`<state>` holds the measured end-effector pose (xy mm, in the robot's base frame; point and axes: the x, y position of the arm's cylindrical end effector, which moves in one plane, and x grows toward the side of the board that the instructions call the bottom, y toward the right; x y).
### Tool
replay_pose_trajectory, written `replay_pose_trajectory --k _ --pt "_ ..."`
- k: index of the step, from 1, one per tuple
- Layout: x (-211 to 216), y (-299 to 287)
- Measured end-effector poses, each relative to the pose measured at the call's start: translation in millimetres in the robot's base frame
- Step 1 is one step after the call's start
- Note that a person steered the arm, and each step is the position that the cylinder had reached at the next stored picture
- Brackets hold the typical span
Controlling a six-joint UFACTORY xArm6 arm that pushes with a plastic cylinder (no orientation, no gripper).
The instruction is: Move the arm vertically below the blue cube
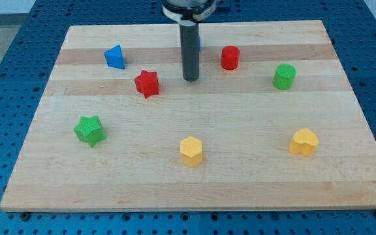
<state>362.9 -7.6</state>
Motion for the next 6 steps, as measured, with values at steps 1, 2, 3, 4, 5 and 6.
replay_pose_trajectory --k 1,2,3,4,5,6 --pt "0 -10" --pt "-4 -22" --pt "-12 -29" --pt "11 20" --pt "9 28" --pt "-10 18"
